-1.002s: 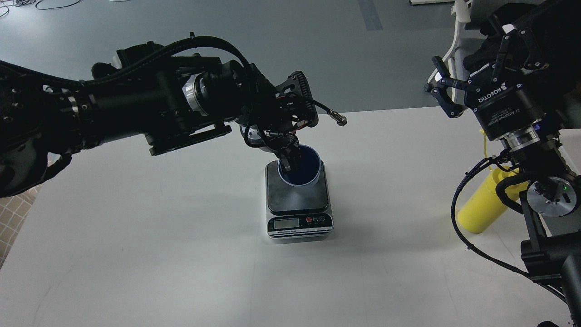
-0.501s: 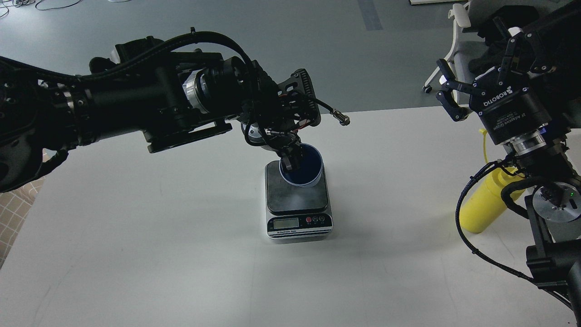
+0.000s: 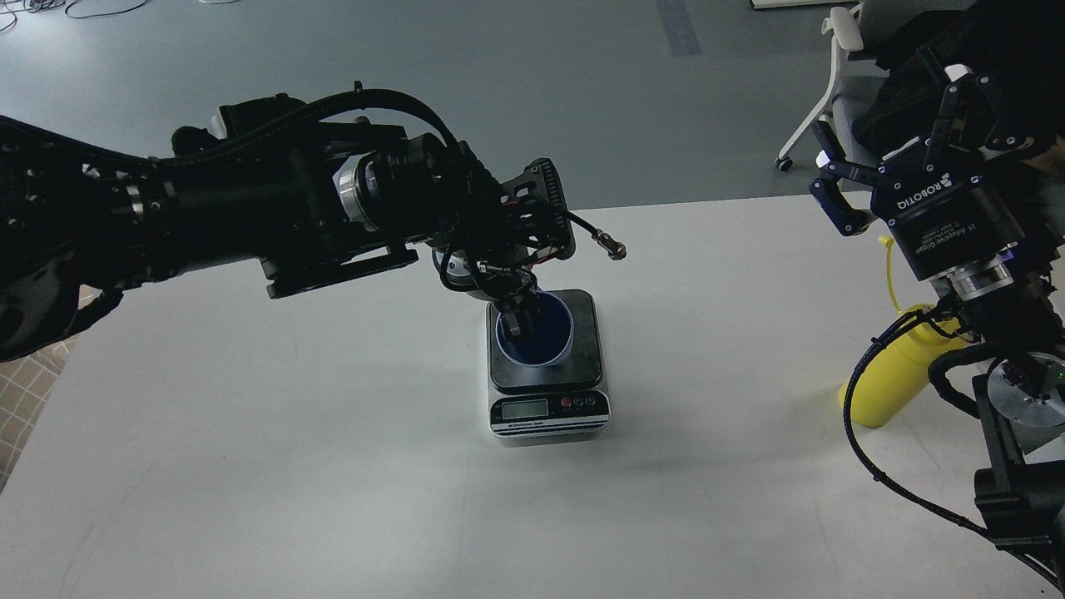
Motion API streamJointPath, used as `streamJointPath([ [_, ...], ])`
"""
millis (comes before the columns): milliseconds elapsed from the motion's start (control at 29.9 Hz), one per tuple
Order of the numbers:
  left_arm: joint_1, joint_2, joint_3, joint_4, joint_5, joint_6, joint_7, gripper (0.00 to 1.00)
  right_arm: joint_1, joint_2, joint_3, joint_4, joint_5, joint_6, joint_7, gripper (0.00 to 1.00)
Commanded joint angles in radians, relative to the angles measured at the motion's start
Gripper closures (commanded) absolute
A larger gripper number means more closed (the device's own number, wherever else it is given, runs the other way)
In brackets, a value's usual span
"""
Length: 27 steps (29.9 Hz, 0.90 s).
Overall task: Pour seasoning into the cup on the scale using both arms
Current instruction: 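Lower the blue cup upright onto the scale and open the left gripper, then raise the left gripper away from the cup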
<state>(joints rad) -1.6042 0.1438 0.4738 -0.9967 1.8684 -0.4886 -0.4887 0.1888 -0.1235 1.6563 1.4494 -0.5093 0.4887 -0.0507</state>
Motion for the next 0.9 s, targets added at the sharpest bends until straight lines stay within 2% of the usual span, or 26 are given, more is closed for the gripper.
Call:
streamJointPath([
  [0, 0.009, -0.001, 0.0, 0.003, -0.002, 0.0, 0.0, 0.78, -0.003, -0.013, 0.008, 0.006, 0.0, 0.0, 0.0, 0.0],
  [33, 0.009, -0.001, 0.0, 0.003, -0.002, 0.0, 0.0, 0.77, -0.003, -0.015, 0.008, 0.006, 0.0, 0.0, 0.0, 0.0],
  [100, 0.007, -0.001, -0.001, 0.004, -0.002, 0.0, 0.0, 0.69, -0.003, -0.018, 0.008, 0.006, 0.0, 0.0, 0.0, 0.0],
  [134, 0.006, -0.001, -0.003, 0.007, -0.002, 0.0, 0.0, 0.56, -0.003, -0.019, 0.008, 0.008, 0.0, 0.0, 0.0, 0.0],
  [167, 0.004, -0.001, -0.009, 0.013, -0.002, 0.0, 0.0, 0.51, -0.003, -0.018, 0.007, 0.011, 0.002, 0.0, 0.0, 0.0],
  [267, -0.002, -0.004, -0.012, 0.018, -0.003, 0.0, 0.0, 0.44, -0.003, -0.018, 0.007, 0.014, 0.002, 0.0, 0.0, 0.0],
  [869, -0.069, 0.002, -0.018, 0.024, -0.028, 0.0, 0.0, 0.38, -0.014, -0.013, 0.005, 0.02, 0.002, 0.0, 0.0, 0.0],
])
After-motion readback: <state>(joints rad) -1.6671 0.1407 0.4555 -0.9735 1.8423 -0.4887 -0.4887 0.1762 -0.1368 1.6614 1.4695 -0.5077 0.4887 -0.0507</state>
